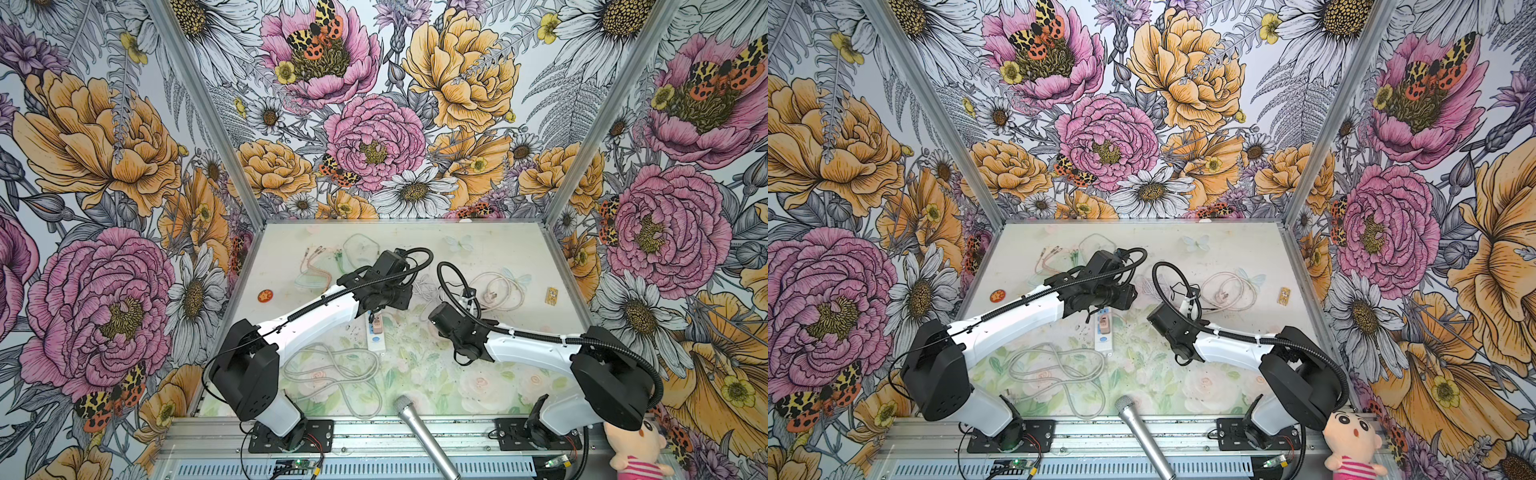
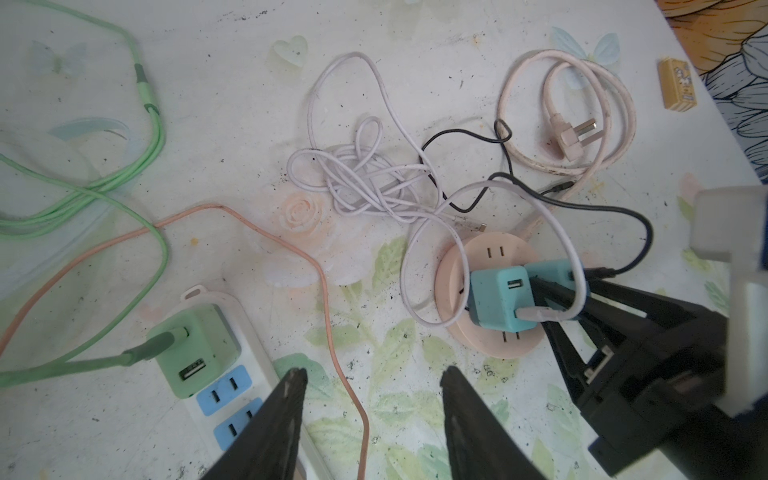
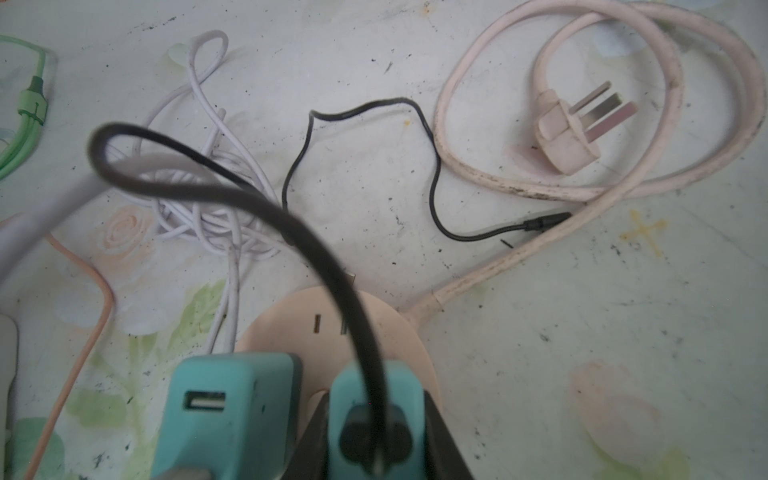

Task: Insert the plug
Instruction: 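Press the teal charger down into the pink socket with the right gripper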

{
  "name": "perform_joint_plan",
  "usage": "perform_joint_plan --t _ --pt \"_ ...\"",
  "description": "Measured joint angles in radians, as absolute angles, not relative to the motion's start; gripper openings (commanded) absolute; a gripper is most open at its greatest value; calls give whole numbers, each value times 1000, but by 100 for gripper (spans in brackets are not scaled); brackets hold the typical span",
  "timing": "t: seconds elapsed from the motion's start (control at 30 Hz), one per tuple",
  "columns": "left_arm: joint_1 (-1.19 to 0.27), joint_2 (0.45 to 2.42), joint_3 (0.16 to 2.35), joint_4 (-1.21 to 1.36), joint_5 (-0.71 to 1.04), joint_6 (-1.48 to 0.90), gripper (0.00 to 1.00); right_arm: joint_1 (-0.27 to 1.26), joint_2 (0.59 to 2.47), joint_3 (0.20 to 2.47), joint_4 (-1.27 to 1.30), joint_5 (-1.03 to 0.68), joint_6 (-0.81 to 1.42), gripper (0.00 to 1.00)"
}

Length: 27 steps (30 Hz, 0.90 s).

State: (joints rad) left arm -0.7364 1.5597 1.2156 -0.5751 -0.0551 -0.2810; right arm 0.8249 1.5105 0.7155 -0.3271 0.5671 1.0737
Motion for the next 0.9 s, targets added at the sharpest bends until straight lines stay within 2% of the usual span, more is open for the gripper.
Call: perform_joint_plan --t 0.27,0.53,0.73,0.9 --pt "-736 1560 1216 -575 -55 -281 56 825 1504 710 -323 561 1080 18" --pt "-736 1550 1216 -575 -56 -281 55 825 1491 701 -319 553 1083 25" --pt "-735 1550 1216 -574 -56 -281 56 823 1471 694 -348 487 1089 36" --pt "-735 1549 1216 -572 -56 -281 56 830 1453 694 -424 466 1083 37"
